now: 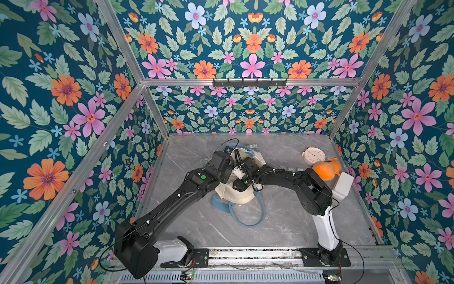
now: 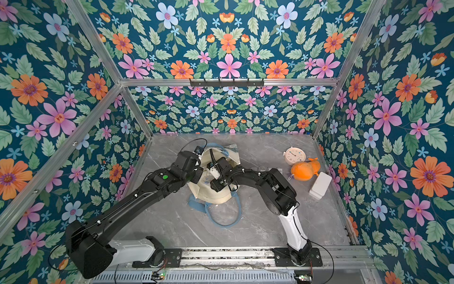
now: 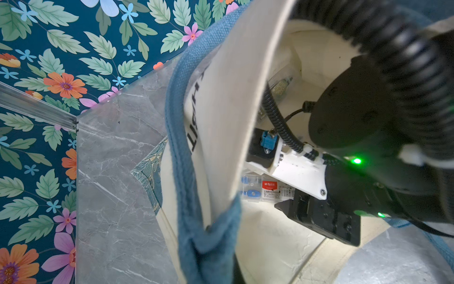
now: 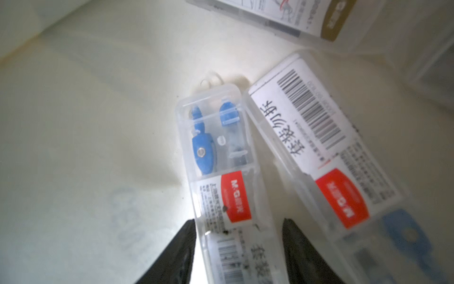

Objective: Take out the compass set from the canvas bag
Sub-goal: Pick up the compass set from the canvas bag.

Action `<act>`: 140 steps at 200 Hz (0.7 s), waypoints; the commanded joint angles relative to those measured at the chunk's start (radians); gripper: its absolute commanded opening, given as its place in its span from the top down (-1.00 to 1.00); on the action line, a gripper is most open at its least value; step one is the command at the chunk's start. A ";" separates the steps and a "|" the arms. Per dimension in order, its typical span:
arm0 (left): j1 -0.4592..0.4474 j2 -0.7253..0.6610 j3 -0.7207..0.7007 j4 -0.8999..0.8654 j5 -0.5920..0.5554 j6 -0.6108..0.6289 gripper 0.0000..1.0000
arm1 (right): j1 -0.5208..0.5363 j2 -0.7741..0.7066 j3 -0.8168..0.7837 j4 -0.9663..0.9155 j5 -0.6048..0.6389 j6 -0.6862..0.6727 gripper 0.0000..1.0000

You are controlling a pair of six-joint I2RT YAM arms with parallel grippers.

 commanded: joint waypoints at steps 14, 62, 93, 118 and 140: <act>0.003 0.000 0.006 0.034 -0.006 0.009 1.00 | 0.007 0.010 0.027 -0.113 -0.015 0.031 0.00; 0.002 0.007 0.012 0.028 -0.026 0.000 1.00 | 0.020 -0.081 0.015 -0.158 -0.002 0.048 0.13; 0.003 0.008 0.007 0.032 -0.045 -0.009 1.00 | 0.036 -0.154 0.005 -0.192 0.014 0.068 0.15; 0.002 0.008 0.003 0.034 -0.050 -0.012 1.00 | 0.050 -0.197 -0.011 -0.236 0.027 0.088 0.17; 0.002 0.011 0.003 0.035 -0.060 -0.012 1.00 | 0.059 -0.239 -0.045 -0.275 0.045 0.114 0.16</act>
